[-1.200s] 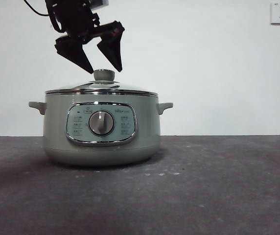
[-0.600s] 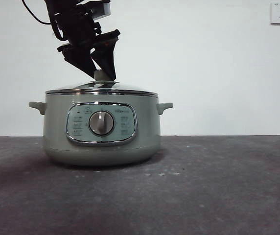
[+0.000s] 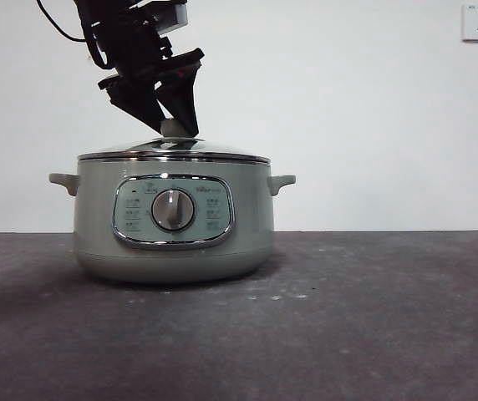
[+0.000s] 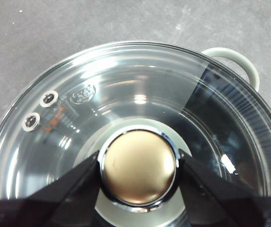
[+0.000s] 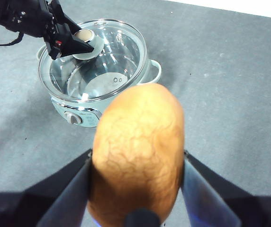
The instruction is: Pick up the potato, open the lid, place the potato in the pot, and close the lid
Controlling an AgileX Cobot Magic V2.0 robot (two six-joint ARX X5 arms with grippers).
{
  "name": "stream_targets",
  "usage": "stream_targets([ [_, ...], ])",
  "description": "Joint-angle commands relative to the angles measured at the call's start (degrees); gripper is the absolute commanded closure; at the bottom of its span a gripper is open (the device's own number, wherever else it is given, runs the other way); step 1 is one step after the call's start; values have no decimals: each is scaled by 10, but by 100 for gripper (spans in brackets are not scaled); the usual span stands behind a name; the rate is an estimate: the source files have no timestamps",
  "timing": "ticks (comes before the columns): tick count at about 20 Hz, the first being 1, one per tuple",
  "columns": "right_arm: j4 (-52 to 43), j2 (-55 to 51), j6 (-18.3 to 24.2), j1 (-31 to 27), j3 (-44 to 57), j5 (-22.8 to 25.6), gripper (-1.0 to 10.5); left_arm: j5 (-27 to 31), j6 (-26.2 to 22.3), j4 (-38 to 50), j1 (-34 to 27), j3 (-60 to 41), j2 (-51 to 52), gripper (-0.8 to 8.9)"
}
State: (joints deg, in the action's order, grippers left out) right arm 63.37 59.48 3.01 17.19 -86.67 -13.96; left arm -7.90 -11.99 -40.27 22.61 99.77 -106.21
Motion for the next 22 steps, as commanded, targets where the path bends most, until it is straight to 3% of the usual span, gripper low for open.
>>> stream_targets([
  [1, -3, -1, 4, 1, -1, -2, 958, -15, 1, -4, -2, 1, 38, 822],
  [10, -24, 16, 5, 1, -1, -2, 958, -15, 1, -21, -43, 1, 199, 822],
  [16, -118, 107, 2, 1, -1, -57, 958, -20, 2, -98, -113, 1, 308, 822],
  [18, -167, 150, -2, 10, -1, -83, 959, -54, 2, -127, -138, 1, 332, 821],
  [22, -260, 236, -15, 45, -1, -84, 959, -61, 2, -168, -167, 0, 383, 821],
])
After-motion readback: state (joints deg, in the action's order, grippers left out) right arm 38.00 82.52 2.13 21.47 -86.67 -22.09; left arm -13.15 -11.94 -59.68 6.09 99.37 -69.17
